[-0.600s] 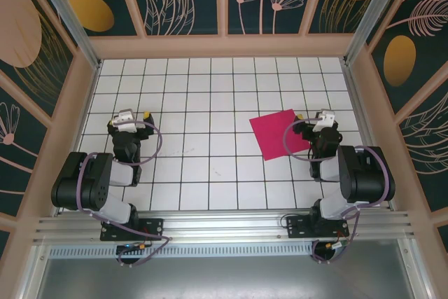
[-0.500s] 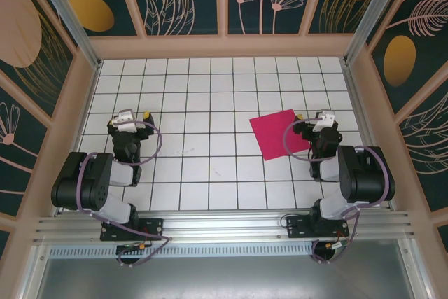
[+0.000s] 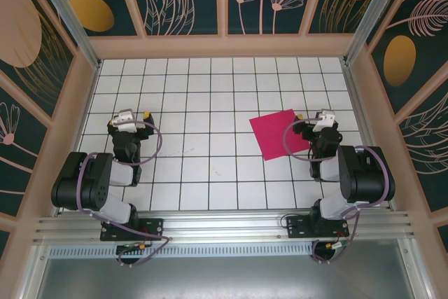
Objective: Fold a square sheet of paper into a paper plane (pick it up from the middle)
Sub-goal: Move the square sheet of paper to the center of the table.
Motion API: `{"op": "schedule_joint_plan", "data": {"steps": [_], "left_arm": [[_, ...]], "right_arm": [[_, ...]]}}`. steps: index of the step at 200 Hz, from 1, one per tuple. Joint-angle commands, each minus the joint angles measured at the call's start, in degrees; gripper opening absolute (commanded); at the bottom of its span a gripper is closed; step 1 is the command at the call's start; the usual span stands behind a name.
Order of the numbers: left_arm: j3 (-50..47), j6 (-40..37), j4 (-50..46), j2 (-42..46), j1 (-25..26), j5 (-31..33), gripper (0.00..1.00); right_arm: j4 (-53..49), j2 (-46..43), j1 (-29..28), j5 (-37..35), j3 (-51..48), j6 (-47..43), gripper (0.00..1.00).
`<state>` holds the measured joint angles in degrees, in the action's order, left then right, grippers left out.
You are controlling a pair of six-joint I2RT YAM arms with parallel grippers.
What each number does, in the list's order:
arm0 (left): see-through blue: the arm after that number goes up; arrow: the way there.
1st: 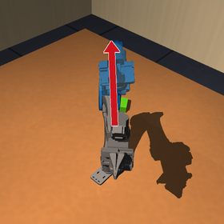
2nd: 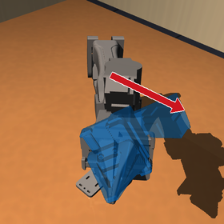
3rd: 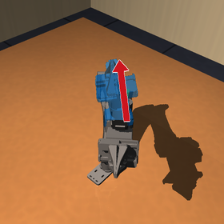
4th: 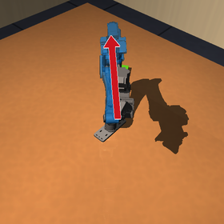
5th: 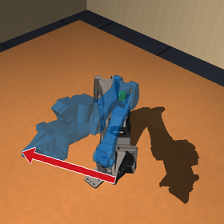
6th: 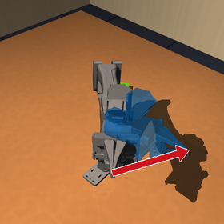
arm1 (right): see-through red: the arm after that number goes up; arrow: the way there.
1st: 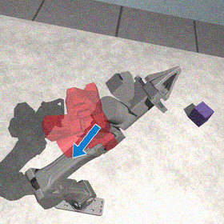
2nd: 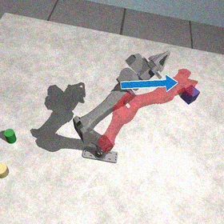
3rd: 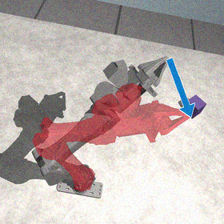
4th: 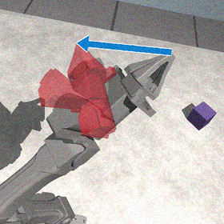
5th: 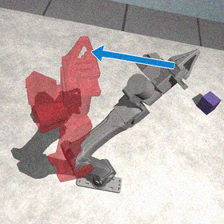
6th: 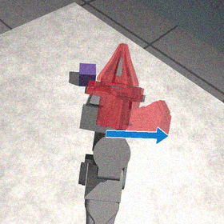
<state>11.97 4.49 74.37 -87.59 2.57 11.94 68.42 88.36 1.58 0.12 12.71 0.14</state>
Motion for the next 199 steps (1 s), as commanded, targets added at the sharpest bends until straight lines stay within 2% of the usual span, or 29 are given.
{"op": "schedule_joint_plan", "data": {"steps": [1,18,34,52,68,76,87,104,121,127,136,149,167,181,199], "left_arm": [[-0.1,-1.3,1.9,0.5,-0.5,-2.1,0.99],[-1.9,-1.9,3.5,2.4,-0.5,-3.4,0.99],[-3.6,-0.3,2.4,7.5,-0.5,-0.2,0.99],[-1.5,2.4,-10.0,15.9,-0.5,0.6,0.99],[2.1,7.0,-23.4,22.4,-0.5,-0.3,0.99],[3.0,9.0,-27.5,25.5,-0.5,-0.9,0.99],[2.7,12.6,-29.7,29.5,-0.5,0.0,0.99],[1.5,19.0,-30.7,34.7,-0.5,2.0,0.99],[3.3,30.3,-42.3,39.3,-0.5,7.8,0.99],[4.6,30.7,-45.4,40.1,-0.5,5.9,0.99],[6.3,28.9,-47.6,39.7,-0.5,-1.6,0.99],[9.2,31.2,-51.6,36.5,-0.5,-9.3,0.99],[11.8,35.3,-52.2,29.2,0.1,-21.3,0.99],[13.6,36.3,-53.9,24.2,2.8,-23.8,0.99],[16.3,34.2,-57.1,20.7,8.5,-21.4,0.99]], "right_arm": [[2.7,-0.1,0.6,1.5,0.8,0.8,0.99],[1.0,-1.1,0.4,3.8,1.3,-0.5,0.99],[-5.5,-4.3,-0.1,1.9,3.5,-0.3,0.99],[-28.2,-8.6,0.1,0.9,12.6,4.9,0.99],[-50.3,-7.9,0.1,-0.1,23.9,12.8,0.99],[-57.7,-7.0,0.2,2.8,28.5,15.2,0.99],[-62.4,-6.3,0.1,8.4,31.7,17.9,0.99],[-62.7,-6.0,0.1,18.7,32.2,21.4,0.99],[-63.5,-5.2,-0.6,25.6,32.0,24.5,0.99],[-63.5,-4.9,-1.3,27.7,31.8,25.0,0.99],[-65.1,-4.5,-2.7,28.4,32.1,25.5,0.99],[-67.2,-4.3,-5.6,26.2,32.2,25.3,0.97],[-70.3,-3.8,-10.2,21.1,32.7,24.9,0.97],[-73.1,-2.7,-13.2,17.2,33.3,25.2,0.97],[-74.5,-1.4,-16.2,14.9,33.4,26.3,0.97]]}}
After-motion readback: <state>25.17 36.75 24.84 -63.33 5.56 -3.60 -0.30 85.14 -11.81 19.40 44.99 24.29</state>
